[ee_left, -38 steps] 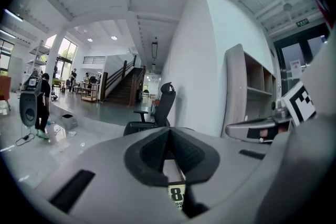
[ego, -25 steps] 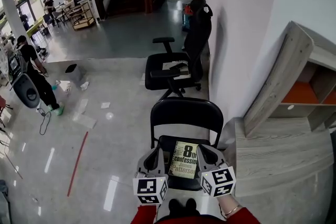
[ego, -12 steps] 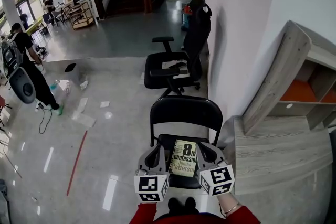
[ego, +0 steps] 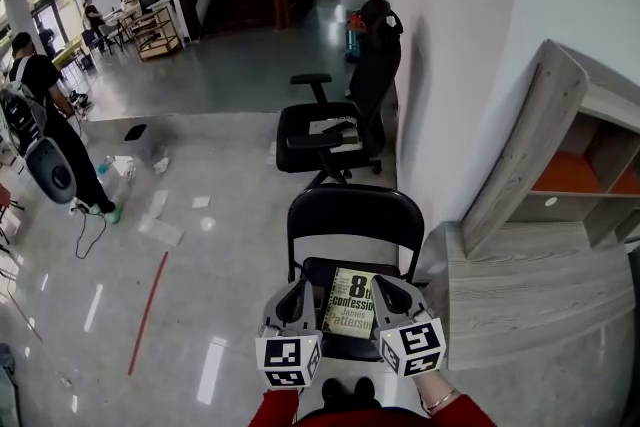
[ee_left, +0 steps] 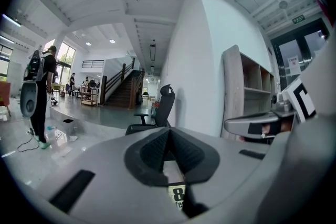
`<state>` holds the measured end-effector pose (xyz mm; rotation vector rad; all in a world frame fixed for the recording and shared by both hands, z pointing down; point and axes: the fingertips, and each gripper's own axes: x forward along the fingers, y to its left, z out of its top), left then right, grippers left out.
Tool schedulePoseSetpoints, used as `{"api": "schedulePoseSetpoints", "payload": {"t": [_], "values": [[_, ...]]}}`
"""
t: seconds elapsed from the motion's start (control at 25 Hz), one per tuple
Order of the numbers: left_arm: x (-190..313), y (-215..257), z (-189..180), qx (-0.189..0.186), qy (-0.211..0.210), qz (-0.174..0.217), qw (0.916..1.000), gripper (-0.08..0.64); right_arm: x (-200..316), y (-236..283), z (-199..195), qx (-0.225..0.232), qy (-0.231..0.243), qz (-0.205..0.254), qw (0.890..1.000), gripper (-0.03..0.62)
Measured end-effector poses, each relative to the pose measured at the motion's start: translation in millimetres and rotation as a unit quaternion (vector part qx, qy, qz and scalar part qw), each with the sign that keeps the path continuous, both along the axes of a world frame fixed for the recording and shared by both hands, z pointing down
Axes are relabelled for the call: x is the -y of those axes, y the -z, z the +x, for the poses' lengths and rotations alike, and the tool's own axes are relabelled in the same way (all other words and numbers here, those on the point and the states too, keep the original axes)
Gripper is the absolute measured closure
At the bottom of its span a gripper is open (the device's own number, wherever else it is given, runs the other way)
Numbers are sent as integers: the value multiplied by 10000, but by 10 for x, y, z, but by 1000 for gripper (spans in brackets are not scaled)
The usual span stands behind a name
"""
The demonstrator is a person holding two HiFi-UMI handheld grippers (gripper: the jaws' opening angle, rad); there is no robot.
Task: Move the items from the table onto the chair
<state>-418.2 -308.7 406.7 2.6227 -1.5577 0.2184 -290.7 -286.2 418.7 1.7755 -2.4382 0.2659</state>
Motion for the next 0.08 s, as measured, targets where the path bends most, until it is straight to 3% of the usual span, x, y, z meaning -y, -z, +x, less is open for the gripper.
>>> {"api": "schedulePoseSetpoints", "payload": {"t": [0.08], "values": [[-4, -2, -4, -5, -4, -3, 10000, 551, -5, -2, -8, -11, 8, -3, 10000, 584]]}}
